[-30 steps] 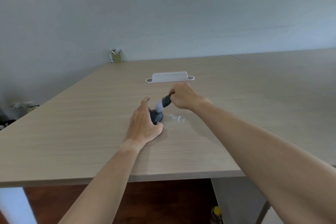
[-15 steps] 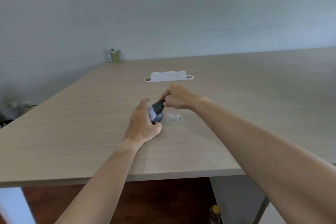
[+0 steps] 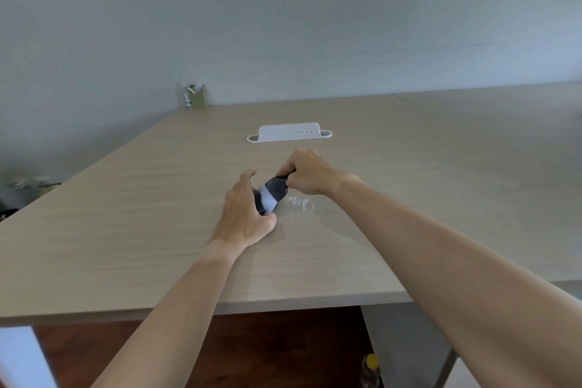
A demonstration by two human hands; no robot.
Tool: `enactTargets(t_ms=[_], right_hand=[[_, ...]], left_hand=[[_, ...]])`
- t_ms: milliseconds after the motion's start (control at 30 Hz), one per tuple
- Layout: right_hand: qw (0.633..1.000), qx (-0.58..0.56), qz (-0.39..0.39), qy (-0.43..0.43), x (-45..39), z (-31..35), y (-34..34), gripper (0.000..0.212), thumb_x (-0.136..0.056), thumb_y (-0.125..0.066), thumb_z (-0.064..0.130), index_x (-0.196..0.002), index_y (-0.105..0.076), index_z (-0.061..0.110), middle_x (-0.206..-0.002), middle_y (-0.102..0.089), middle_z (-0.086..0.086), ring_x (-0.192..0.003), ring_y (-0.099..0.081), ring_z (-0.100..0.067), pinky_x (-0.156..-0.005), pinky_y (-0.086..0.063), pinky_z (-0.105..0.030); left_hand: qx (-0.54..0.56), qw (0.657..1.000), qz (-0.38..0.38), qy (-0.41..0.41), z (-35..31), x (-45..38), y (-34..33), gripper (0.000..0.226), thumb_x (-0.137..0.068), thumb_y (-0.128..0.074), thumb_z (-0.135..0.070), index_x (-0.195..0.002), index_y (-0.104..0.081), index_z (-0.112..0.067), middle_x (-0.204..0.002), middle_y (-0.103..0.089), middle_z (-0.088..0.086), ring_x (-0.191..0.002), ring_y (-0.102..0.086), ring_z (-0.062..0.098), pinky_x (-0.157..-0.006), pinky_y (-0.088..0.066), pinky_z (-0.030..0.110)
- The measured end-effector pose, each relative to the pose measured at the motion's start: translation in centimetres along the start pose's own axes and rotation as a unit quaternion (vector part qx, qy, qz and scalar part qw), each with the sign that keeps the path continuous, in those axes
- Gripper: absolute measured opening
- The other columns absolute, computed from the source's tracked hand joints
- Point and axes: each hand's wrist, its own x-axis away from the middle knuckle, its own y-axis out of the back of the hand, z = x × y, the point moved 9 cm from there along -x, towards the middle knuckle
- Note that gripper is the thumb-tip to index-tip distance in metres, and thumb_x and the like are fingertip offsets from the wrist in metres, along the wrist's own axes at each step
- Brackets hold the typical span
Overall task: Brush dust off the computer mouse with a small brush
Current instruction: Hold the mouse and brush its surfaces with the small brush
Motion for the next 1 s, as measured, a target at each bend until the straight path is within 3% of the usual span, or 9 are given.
enactTargets(t_ms=[100,167,233,333,500,633,733,867,1000], right_hand=[[0.994,0.090,-0.054,-0.023,0.2,-0.7,1.0,0.030,-0.068,-0.045,-0.006,-0.048,-0.045,0.017,-0.061,-0.039,0.000,-0.069,-0.040,-0.030,-0.051,-0.025,-0.028],[0.996,0.059,-0.070,-0.021,-0.1,-1.2,1.6,0.026,-0.064,-0.043,-0.005,-0.047,-0.036,0.014,-0.059,-0.035,-0.001,-0.066,-0.035,-0.028,-0.052,-0.023,-0.028],[0.997,-0.039,-0.068,-0.010,-0.2,-1.3,1.8,0.028,-0.064,-0.045,-0.004,-0.047,-0.055,0.016,-0.054,-0.038,-0.001,-0.062,-0.033,-0.023,-0.055,-0.030,-0.028],[0.997,-0.075,-0.031,-0.004,0.0,-0.8,0.7,0.030,-0.071,-0.052,-0.004,-0.073,-0.078,0.011,-0.055,-0.053,0.004,-0.058,-0.043,-0.015,-0.053,-0.037,-0.021],[0.993,0.070,-0.087,-0.024,0.1,-0.7,1.2,0.018,-0.065,-0.045,-0.002,-0.054,-0.047,0.012,-0.064,-0.045,-0.005,-0.066,-0.042,-0.032,-0.050,-0.025,-0.029],[0.992,-0.060,-0.101,-0.041,-0.6,-1.0,1.7,0.021,-0.065,-0.045,0.003,-0.062,-0.065,0.000,-0.058,-0.050,-0.012,-0.065,-0.043,-0.026,-0.056,-0.034,-0.029],[0.997,-0.047,-0.044,-0.034,-0.7,-0.7,0.3,0.026,-0.069,-0.048,0.003,-0.073,-0.073,-0.001,-0.074,-0.064,-0.025,-0.070,-0.051,-0.026,-0.060,-0.042,-0.031],[0.991,0.101,-0.059,-0.067,0.3,-1.1,1.0,0.022,-0.070,-0.046,0.001,-0.054,-0.041,0.015,-0.068,-0.045,-0.006,-0.072,-0.044,-0.035,-0.066,-0.034,-0.033],[0.993,0.012,-0.097,-0.070,-0.2,-1.1,2.1,0.015,-0.066,-0.046,0.007,-0.063,-0.060,0.002,-0.067,-0.051,-0.012,-0.068,-0.048,-0.034,-0.062,-0.036,-0.032]], left_hand=[[0.005,1.000,0.005,0.009,0.0,0.1,0.0,0.092,-0.061,-0.065,-0.019,-0.144,-0.025,-0.024,-0.116,-0.051,-0.001,-0.115,-0.042,0.018,-0.092,-0.035,0.028],[0.005,1.000,0.005,0.012,0.0,0.2,0.0,0.092,-0.062,-0.066,-0.020,-0.143,-0.025,-0.026,-0.116,-0.049,-0.002,-0.114,-0.042,0.017,-0.091,-0.035,0.027],[0.005,1.000,0.001,0.010,-0.1,0.2,0.1,0.090,-0.062,-0.067,-0.022,-0.142,-0.026,-0.026,-0.112,-0.050,-0.003,-0.111,-0.044,0.018,-0.089,-0.037,0.028],[0.007,1.000,-0.003,0.006,-0.2,0.2,0.1,0.088,-0.064,-0.068,-0.021,-0.142,-0.027,-0.024,-0.108,-0.052,-0.004,-0.109,-0.045,0.017,-0.087,-0.038,0.027],[-0.005,1.000,0.003,0.007,-0.3,0.4,0.2,0.087,-0.062,-0.066,-0.021,-0.140,-0.029,-0.027,-0.113,-0.051,-0.002,-0.109,-0.045,0.017,-0.087,-0.037,0.028],[0.010,1.000,-0.005,-0.008,-0.7,0.4,0.4,0.079,-0.062,-0.065,-0.022,-0.134,-0.034,-0.031,-0.114,-0.053,-0.004,-0.107,-0.050,0.017,-0.082,-0.042,0.029],[0.009,1.000,-0.003,-0.007,-0.8,0.4,0.3,0.082,-0.066,-0.067,-0.019,-0.139,-0.031,-0.025,-0.113,-0.051,-0.004,-0.108,-0.046,0.017,-0.085,-0.038,0.028],[0.005,1.000,0.001,-0.003,-0.8,0.5,0.3,0.085,-0.066,-0.066,-0.021,-0.142,-0.029,-0.026,-0.110,-0.052,-0.003,-0.108,-0.045,0.016,-0.086,-0.037,0.027],[0.004,1.000,-0.007,-0.009,-0.8,0.5,0.5,0.080,-0.065,-0.065,-0.020,-0.137,-0.031,-0.030,-0.112,-0.053,-0.002,-0.110,-0.049,0.020,-0.090,-0.044,0.034]])
